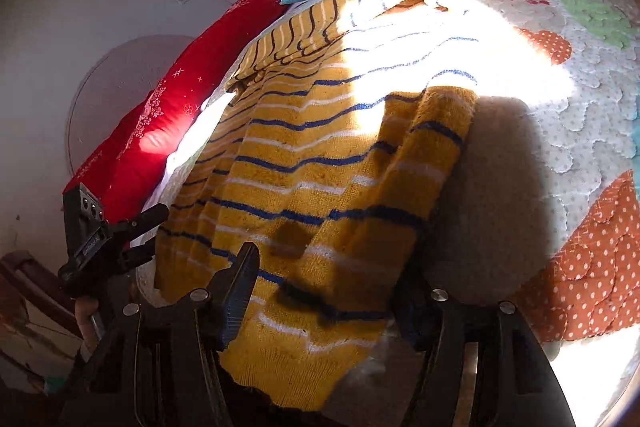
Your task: Fold small clothes
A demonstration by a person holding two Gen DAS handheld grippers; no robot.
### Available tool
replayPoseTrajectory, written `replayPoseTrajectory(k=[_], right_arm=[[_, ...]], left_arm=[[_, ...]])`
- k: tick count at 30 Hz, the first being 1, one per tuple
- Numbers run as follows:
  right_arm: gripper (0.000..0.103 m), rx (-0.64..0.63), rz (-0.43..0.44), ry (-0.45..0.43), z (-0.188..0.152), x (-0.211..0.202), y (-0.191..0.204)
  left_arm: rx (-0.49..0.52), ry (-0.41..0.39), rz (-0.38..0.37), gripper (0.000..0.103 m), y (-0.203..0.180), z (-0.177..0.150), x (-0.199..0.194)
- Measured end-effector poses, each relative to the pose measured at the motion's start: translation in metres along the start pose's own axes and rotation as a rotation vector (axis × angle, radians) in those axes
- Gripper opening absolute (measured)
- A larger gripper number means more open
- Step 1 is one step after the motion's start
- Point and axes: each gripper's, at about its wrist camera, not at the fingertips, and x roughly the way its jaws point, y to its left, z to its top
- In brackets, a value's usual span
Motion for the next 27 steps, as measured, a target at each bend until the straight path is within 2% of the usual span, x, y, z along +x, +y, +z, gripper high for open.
replayPoseTrajectory(k=[1,2,3,4,5,7,10,12,14,16,19,21,23,24,26,27], right_arm=[[0.052,-0.004,-0.014,-0.019,-0.003,-0.001,0.002],[0.041,0.001,-0.031,-0.028,-0.004,-0.002,0.002],[0.015,0.018,-0.029,-0.016,-0.002,-0.003,-0.003],[0.011,0.05,-0.006,-0.002,0.001,-0.004,-0.011],[0.01,0.091,0.035,0.003,0.005,-0.007,-0.02],[0.01,0.152,0.089,-0.001,0.013,-0.013,-0.034],[0.009,0.183,0.138,-0.016,0.016,-0.038,-0.042],[0.009,0.177,0.141,-0.022,0.013,-0.056,-0.043],[0.009,0.174,0.12,-0.021,0.003,-0.07,-0.045],[0.009,0.175,0.095,0.007,-0.012,-0.073,-0.05],[0.012,0.15,0.002,0.055,-0.03,-0.069,-0.051],[0.012,0.137,-0.041,0.034,-0.03,-0.08,-0.051],[0.012,0.139,-0.057,-0.02,-0.025,-0.098,-0.051],[0.013,0.135,-0.075,-0.051,-0.019,-0.106,-0.051],[0.014,0.101,-0.121,-0.107,-0.001,-0.117,-0.047],[0.014,0.084,-0.144,-0.123,0.014,-0.116,-0.045]], left_arm=[[0.004,0.003,0.02,0.096,-0.002,0.0,0.0],[0.006,0.012,0.052,0.076,-0.003,0.001,-0.001],[0.01,0.03,0.087,0.06,-0.003,0.003,0.0],[0.009,0.053,0.115,0.023,-0.003,0.006,0.0],[-0.014,0.076,0.112,0.008,0.0,0.008,0.0],[-0.092,0.092,0.054,0.008,0.008,0.009,-0.008],[-0.085,0.084,0.05,0.007,-0.001,-0.001,-0.025],[-0.086,0.081,0.041,0.007,-0.006,-0.01,-0.036],[-0.099,0.094,0.038,0.007,-0.007,-0.023,-0.042],[-0.095,0.114,0.077,0.008,-0.005,-0.036,-0.04],[-0.095,0.134,0.12,0.009,0.003,-0.046,-0.036],[-0.088,0.11,0.134,0.013,0.005,-0.048,-0.044],[-0.062,0.063,0.156,0.032,0.003,-0.046,-0.057],[-0.039,0.031,0.179,0.037,-0.002,-0.045,-0.065],[0.016,-0.042,0.231,0.061,-0.012,-0.039,-0.08],[0.043,-0.073,0.252,0.064,-0.017,-0.036,-0.086]])
